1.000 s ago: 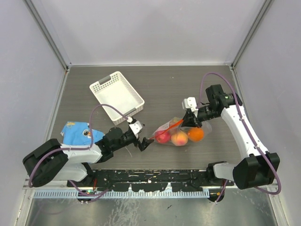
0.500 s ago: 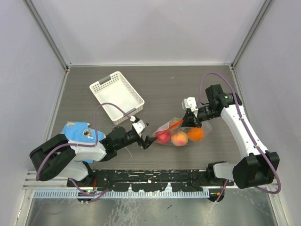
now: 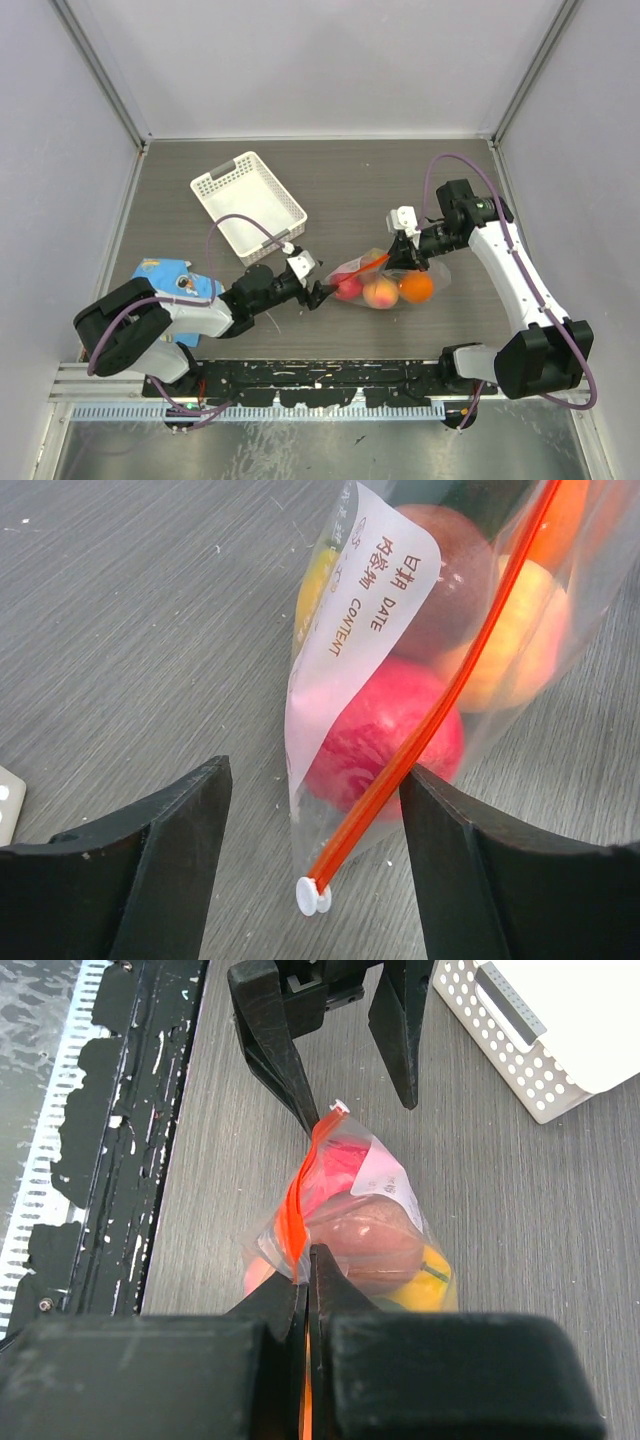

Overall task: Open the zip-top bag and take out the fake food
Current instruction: Adjust the zipper food storage bag at the center of the board.

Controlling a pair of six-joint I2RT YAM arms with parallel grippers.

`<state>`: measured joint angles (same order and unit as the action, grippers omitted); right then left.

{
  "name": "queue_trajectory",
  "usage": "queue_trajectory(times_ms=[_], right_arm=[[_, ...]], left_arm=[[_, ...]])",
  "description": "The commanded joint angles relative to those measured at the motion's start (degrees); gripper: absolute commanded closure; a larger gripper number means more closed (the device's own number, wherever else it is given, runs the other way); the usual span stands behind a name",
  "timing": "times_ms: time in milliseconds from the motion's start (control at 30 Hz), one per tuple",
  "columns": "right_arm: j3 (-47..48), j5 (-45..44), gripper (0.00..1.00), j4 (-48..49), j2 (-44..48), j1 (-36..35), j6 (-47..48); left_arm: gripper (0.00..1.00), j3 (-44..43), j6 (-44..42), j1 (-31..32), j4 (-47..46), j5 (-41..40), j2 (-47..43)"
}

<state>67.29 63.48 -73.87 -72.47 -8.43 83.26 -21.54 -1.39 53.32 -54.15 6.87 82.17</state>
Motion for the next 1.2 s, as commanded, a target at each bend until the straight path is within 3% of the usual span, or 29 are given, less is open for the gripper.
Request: queue_trajectory(times_ms=[0, 300, 433, 533, 667, 733, 867, 1033, 1167], right_arm=[[1.8, 1.7, 0.99, -0.6, 0.0, -0.2, 1.0], [1.8, 1.7, 0.99, -0.8, 0.0, -0.1, 1.1], [1.8, 1.6, 0.99, -0.8, -0.1, -0.2, 1.1], [1.8, 1.4, 0.99, -0.8, -0.1, -0.2, 1.1], [1.9, 0.3, 0.99, -0.2, -0.1, -0.2, 0.3], [1.8, -1.3, 0.97, 1.8, 0.1, -0.2, -2.0], [1.9, -4.6, 0.81, 6.7, 1.0, -0.1, -8.0], [5.0, -9.4, 0.39, 12.1, 2.6, 0.4, -16.7], [12.1, -9.8, 0.19, 7.3, 2.0, 1.2, -16.4]], left_arm=[[0.32, -2.4, -1.0, 0.3, -4.9, 0.4, 0.8], [0.34, -4.1, -1.2, 0.3, -6.3, 0.4, 2.8], [0.42, -4.6, -1.3, 0.2, -6.3, 0.7, 3.8], [0.6, -4.4, -1.3, 0.3, -6.3, 0.8, 3.4], [0.98, -3.6, -1.8, 0.3, -5.0, 0.8, 0.8], [1.0, -4.2, -2.2, 0.2, -0.9, 0.8, -1.8], [1.0, -8.5, -3.9, 0.3, 14.3, 2.1, -7.2], [1.0, -15.9, -5.9, 0.1, 31.4, 2.7, -13.0], [1.0, -24.7, -6.7, 0.1, 46.8, 3.7, -13.4]])
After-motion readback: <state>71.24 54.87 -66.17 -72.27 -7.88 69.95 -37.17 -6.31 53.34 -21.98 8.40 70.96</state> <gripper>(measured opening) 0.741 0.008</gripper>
